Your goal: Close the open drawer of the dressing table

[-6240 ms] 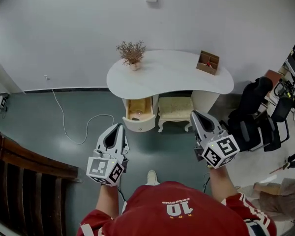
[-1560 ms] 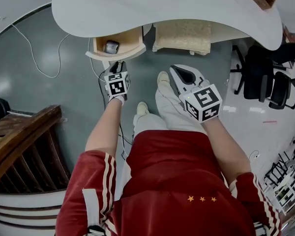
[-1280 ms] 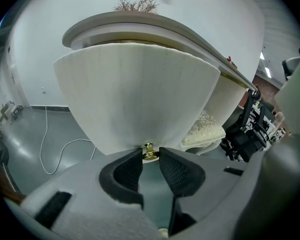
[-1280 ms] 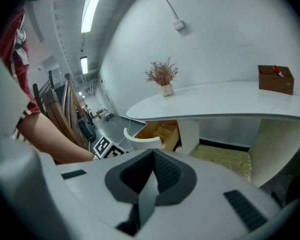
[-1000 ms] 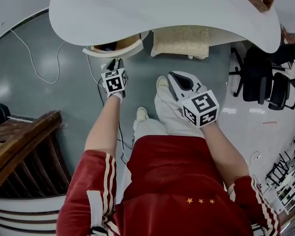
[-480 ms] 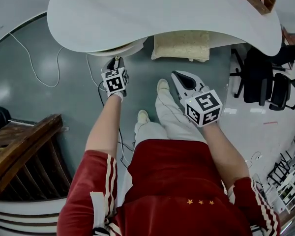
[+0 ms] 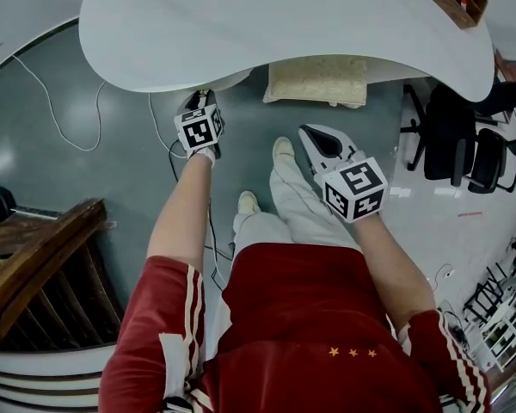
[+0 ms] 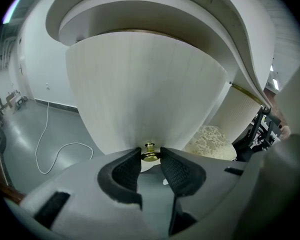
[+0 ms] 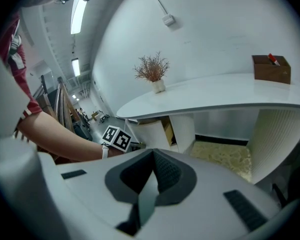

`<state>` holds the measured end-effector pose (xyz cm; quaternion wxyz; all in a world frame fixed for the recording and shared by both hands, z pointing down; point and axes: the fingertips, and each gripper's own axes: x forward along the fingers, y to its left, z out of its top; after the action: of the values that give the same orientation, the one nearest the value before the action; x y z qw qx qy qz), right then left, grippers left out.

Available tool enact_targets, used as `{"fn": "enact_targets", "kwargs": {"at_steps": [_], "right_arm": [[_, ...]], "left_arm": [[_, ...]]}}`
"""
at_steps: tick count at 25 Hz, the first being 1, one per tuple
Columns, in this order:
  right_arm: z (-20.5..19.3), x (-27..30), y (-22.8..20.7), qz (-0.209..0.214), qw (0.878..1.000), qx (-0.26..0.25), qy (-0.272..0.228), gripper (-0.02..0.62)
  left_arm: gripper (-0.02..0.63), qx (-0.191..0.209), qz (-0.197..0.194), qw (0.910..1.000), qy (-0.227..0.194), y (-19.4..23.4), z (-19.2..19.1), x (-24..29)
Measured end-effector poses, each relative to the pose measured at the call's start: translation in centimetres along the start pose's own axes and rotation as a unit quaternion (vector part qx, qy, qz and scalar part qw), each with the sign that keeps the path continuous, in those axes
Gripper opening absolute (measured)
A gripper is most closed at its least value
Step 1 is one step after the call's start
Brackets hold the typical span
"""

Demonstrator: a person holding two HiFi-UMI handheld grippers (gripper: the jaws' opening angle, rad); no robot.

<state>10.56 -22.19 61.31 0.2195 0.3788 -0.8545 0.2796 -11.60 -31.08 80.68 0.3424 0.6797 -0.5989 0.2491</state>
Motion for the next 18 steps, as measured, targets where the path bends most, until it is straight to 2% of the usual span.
{"fn": "enact_targets", "kwargs": {"at_steps": [10, 13, 18], "right_arm": [[-0.1, -0.5, -1.2, -0.009, 1.0, -0.002, 0.007, 0.005], [-0.2, -0.7, -1.8, -0.015, 1.0, -0.002, 0.006, 0.005], [-0.3, -1.3, -1.9, -0.022, 1.0, -0.002, -0.003, 0.005]], "left_arm": [[0.124, 0.003, -0.006, 1.0, 0.0, 0.5, 3.5, 2.5], [0.124, 0.003, 0.003, 1.0, -0.005, 0.8, 5.0, 2.9], [0.126, 0.009, 0.006, 0.9999, -0.011, 1.1, 5.1, 3.5]]}}
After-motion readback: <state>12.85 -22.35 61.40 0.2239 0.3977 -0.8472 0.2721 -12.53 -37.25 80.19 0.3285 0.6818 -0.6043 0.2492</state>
